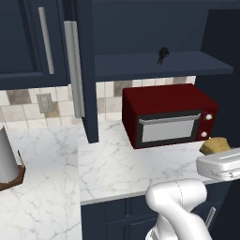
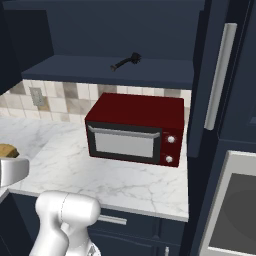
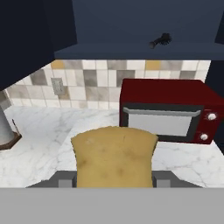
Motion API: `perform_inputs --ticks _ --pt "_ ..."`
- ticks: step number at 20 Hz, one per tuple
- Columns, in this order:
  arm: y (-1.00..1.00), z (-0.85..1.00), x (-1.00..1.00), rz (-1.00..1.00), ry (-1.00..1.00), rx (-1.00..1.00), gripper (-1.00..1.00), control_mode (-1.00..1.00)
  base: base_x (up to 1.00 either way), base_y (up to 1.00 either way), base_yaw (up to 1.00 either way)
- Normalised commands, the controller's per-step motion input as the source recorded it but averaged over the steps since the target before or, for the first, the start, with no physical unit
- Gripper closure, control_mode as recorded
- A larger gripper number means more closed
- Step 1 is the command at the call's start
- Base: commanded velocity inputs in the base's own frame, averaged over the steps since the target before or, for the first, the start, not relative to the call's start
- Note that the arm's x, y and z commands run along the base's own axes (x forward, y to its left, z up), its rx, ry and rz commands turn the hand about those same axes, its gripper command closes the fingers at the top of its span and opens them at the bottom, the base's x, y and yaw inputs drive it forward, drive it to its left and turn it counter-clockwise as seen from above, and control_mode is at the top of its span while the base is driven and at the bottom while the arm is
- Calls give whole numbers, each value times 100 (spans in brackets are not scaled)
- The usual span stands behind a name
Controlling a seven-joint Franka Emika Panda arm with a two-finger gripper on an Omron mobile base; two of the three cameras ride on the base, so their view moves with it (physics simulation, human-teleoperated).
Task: Locate and retrieve the sponge and dish brush from the cabinet. Place them next to the sink.
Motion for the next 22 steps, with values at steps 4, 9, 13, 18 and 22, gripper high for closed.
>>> perform_inputs --ticks 4,9,13,18,22 --pt "0 0 0 0 0 0 100 -100 0 0 0" --pt "0 0 0 0 0 0 100 100 -1 0 0" --pt "0 0 0 0 0 0 100 100 -34 0 0" --pt "0 0 0 0 0 0 100 100 -44 0 0" --pt "0 0 0 0 0 0 100 100 -42 0 0"
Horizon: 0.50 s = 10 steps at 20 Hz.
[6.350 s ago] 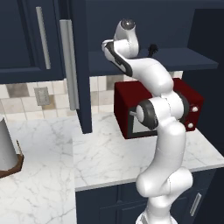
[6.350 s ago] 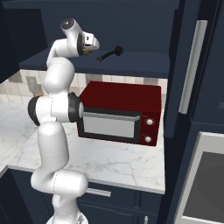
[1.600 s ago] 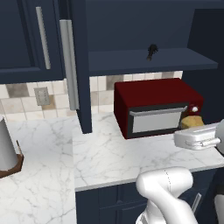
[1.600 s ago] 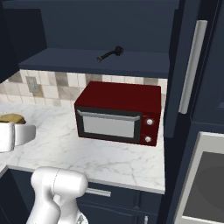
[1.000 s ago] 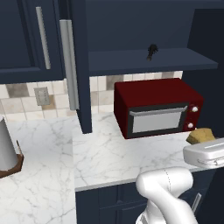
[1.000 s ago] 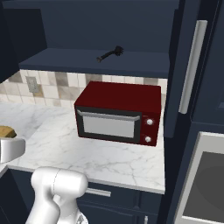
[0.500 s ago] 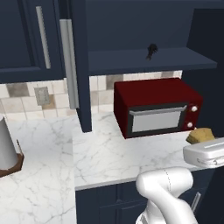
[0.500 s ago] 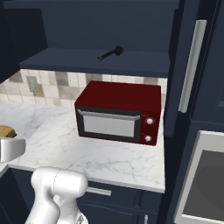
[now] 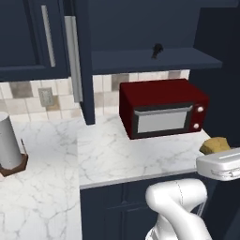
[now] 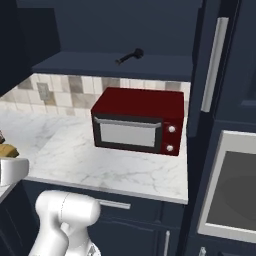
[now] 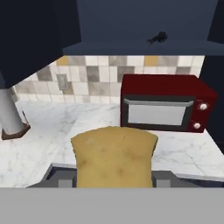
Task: Locate and retrieve the sponge and dish brush from the cabinet. Place them next to the sink.
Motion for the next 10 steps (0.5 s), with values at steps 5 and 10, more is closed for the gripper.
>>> perform_inputs --ticks 5,10 --pt "0 0 0 0 0 0 100 100 -34 -12 2" --pt "0 0 0 0 0 0 100 100 -22 -3 23"
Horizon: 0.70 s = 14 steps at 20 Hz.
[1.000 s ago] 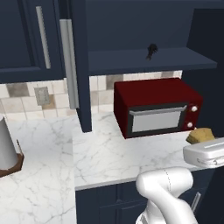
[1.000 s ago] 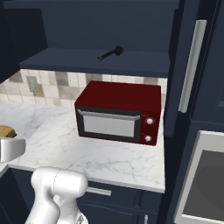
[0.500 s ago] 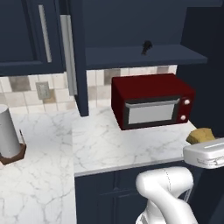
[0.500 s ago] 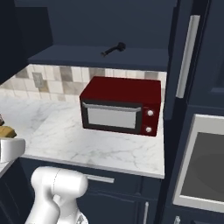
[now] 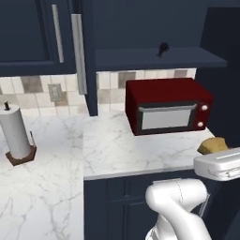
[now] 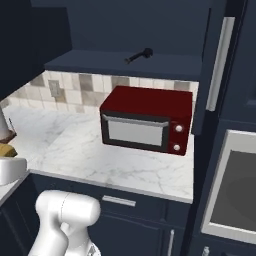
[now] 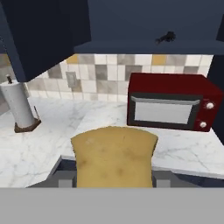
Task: Locate and retrieve the sponge and dish brush from the cabinet. Place them next to the sink.
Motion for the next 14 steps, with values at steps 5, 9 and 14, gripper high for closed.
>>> perform_inputs --ticks 5,9,14 --pt "0 0 0 0 0 0 100 100 -13 2 46" --pt "0 0 0 0 0 0 100 100 0 4 50" --pt "0 0 0 0 0 0 100 100 -1 9 50"
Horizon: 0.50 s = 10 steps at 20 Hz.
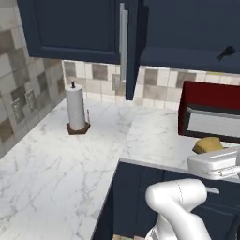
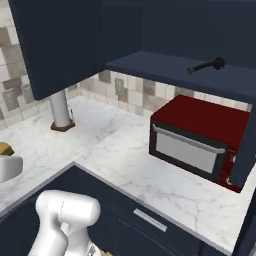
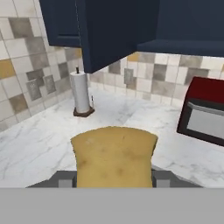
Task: Locate and retrieve the sponge and dish brush from the cabinet. Place them next to the sink.
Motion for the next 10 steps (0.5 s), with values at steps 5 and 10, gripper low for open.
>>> perform_inputs --ticks 5,10 --pt "0 0 0 0 0 0 100 100 0 10 50" --pt "0 0 0 0 0 0 100 100 0 14 50"
